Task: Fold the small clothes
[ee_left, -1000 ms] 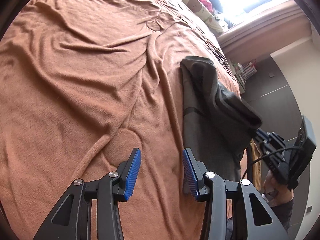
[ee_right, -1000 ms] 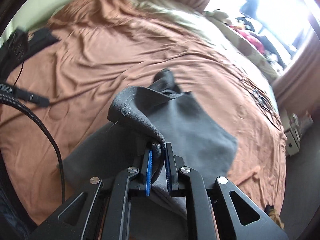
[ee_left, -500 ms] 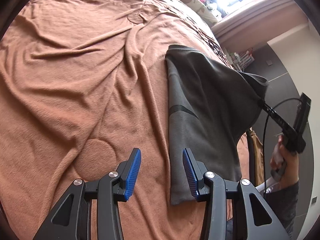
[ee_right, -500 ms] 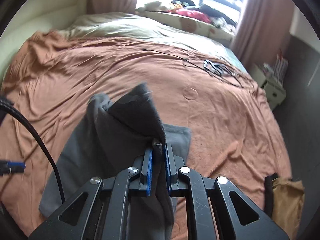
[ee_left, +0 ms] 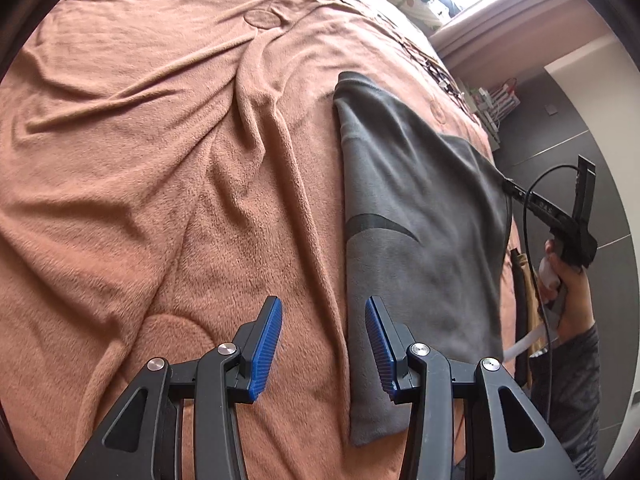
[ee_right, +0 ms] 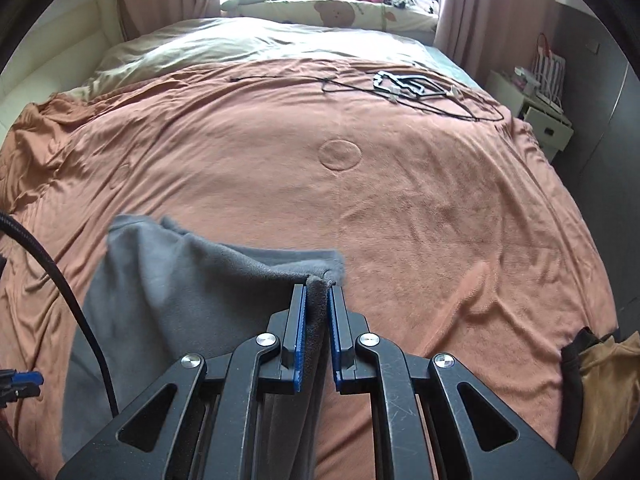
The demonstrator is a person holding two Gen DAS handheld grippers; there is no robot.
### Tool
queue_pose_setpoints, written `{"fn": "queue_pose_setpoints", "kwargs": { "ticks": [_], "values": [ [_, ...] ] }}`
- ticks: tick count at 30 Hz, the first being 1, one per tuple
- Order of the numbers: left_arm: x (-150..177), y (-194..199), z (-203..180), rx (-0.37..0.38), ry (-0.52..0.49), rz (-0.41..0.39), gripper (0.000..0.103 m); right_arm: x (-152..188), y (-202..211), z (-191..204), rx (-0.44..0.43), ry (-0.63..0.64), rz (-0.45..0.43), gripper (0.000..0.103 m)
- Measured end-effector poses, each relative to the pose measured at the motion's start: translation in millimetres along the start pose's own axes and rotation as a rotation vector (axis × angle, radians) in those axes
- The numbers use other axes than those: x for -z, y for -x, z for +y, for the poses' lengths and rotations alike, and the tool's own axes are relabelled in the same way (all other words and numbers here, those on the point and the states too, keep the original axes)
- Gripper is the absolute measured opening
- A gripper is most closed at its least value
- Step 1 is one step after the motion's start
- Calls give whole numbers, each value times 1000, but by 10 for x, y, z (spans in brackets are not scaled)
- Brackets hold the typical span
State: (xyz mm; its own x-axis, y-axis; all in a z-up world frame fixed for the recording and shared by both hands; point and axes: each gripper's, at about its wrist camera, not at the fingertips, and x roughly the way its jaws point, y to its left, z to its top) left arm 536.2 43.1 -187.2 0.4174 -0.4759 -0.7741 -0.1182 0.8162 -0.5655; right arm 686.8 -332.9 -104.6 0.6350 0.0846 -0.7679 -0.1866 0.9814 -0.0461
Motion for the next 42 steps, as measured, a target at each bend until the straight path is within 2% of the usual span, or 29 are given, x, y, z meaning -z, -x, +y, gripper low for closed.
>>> {"fn": "queue_pose_setpoints", "kwargs": {
  "ticks": [3, 6, 9, 10, 11, 13, 15, 18, 23, 27, 30, 33, 35, 42],
  "values": [
    [-37, -63, -10, -10, -5, 11, 45, -8, -120, -115, 11, -43, -7, 7],
    [-91, -103, -43, -20, -14, 18, 45, -8, -243, -367, -57, -177, 39, 7],
    [-190, -126, -98, -25, -30, 15, 45, 73, -186, -557, -134, -286, 35, 10],
    [-230, -140, -117, -26, -35, 16, 48, 108, -173, -589, -155, -308, 45, 19],
    [-273, -159, -140, -24, -42, 16, 49, 139, -166, -615, -168, -323, 53, 36],
    [-336, -191, -179, -26, -52, 11, 52, 224, -53, -634, -162, -339, 39, 52],
    [-401, -238, -228, -29, -63, 9, 52, 307, 74, -652, -137, -341, 27, 53],
    [-506, -317, -296, -39, -82, 7, 53, 469, 194, -632, -264, -410, 34, 53],
    [-685, -435, -381, -70, -118, 17, 53, 578, 101, -502, -263, -365, 62, 53],
    [-867, -565, -446, -100, -151, 26, 53, 532, -151, -440, -278, -324, 79, 53],
    [-1030, -689, -481, -126, -182, 27, 53, 534, -316, -528, -305, -358, 56, 53],
    [-1223, -786, -489, -136, -192, 19, 53, 455, -454, -580, -264, -321, 89, 53],
    [-1356, -854, -511, -146, -200, 9, 53, 387, -445, -658, -293, -345, 53, 53],
    [-1739, -1084, -543, -182, -220, -20, 53, 270, -594, -808, -349, -354, 58, 53]
  ]
}}
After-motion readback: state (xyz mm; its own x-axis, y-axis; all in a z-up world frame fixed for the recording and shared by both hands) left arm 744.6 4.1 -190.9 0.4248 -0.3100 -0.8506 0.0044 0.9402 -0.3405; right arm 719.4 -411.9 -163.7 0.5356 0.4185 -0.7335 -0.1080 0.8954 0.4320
